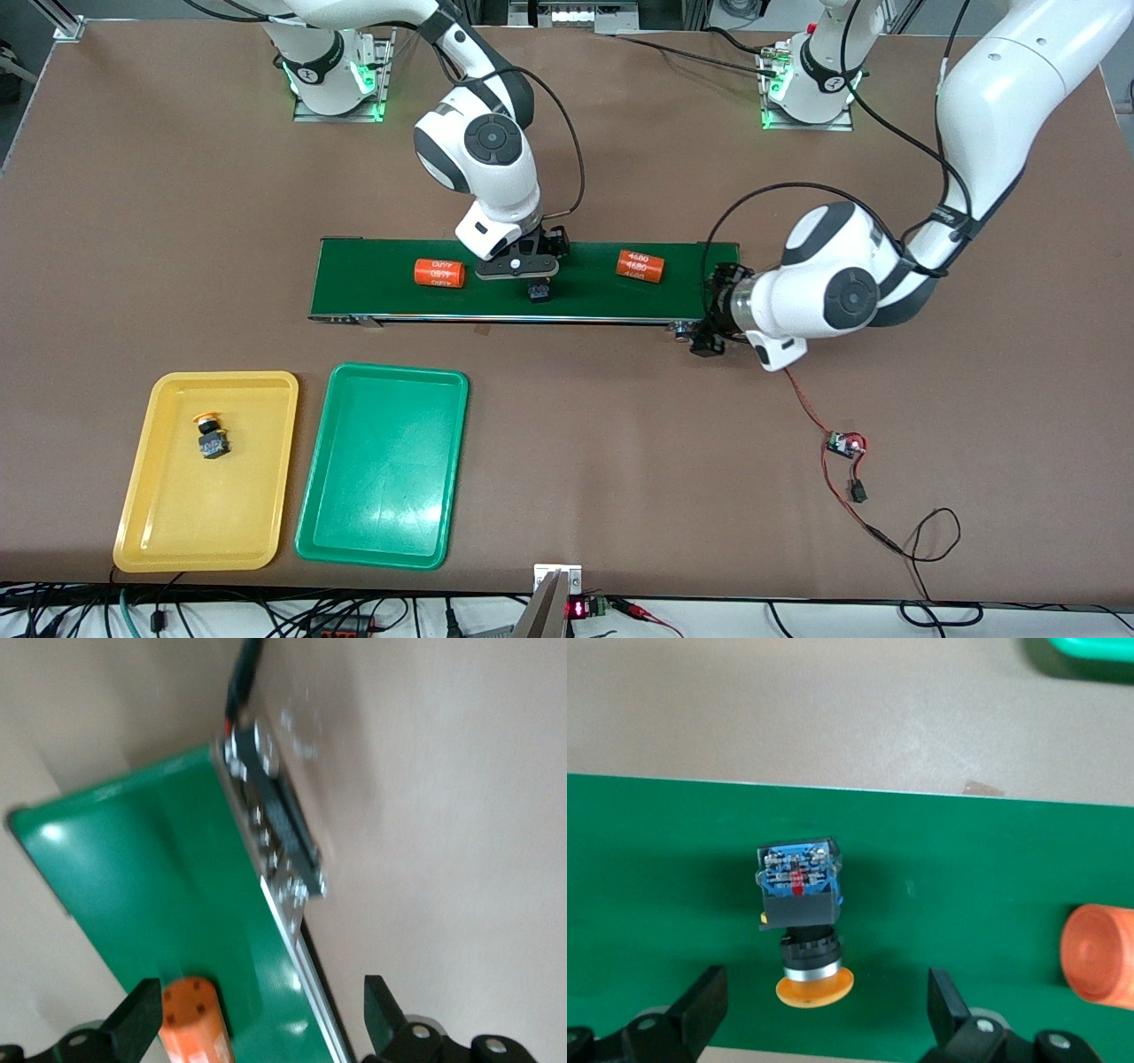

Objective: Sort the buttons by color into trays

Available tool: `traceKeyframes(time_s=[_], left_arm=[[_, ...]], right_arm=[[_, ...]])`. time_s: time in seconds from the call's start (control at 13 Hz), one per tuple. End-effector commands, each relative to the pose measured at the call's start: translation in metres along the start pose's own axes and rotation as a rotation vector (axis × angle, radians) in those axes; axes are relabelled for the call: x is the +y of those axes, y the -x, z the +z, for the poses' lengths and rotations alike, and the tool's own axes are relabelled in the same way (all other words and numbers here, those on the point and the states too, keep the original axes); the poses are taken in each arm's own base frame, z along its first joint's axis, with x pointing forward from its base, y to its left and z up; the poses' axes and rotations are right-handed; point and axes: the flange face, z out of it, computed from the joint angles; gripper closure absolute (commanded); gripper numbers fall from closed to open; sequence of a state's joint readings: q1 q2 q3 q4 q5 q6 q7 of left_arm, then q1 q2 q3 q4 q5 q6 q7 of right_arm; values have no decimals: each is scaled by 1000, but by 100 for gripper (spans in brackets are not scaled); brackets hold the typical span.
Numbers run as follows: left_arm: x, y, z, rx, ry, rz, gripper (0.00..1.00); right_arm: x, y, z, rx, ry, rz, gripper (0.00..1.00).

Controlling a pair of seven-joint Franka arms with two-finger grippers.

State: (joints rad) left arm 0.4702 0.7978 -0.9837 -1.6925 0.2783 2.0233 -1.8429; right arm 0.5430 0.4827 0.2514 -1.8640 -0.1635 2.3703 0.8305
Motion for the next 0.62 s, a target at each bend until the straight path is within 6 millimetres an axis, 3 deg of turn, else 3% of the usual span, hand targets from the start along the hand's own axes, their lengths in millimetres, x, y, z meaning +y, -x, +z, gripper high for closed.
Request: traceKeyframes(time_s=[0.0, 0.15, 0.31, 0.39, 0.54], left_arm=[[4, -44, -17, 95, -56, 66, 0], [-1, -66, -26, 146, -128, 187, 0], [0, -90, -22, 184, -154, 310, 0], [0, -94, -24, 191, -156, 344, 0], [0, -104, -32, 188, -150, 389, 0]], right_arm=[[-5, -3, 12, 5, -1, -18, 0], [-1, -7, 17, 5, -2, -11, 0], [3, -10, 23, 6, -4, -7, 3], [5, -12, 25, 10, -4, -4, 8], [10, -15, 28, 12, 5, -9, 36]])
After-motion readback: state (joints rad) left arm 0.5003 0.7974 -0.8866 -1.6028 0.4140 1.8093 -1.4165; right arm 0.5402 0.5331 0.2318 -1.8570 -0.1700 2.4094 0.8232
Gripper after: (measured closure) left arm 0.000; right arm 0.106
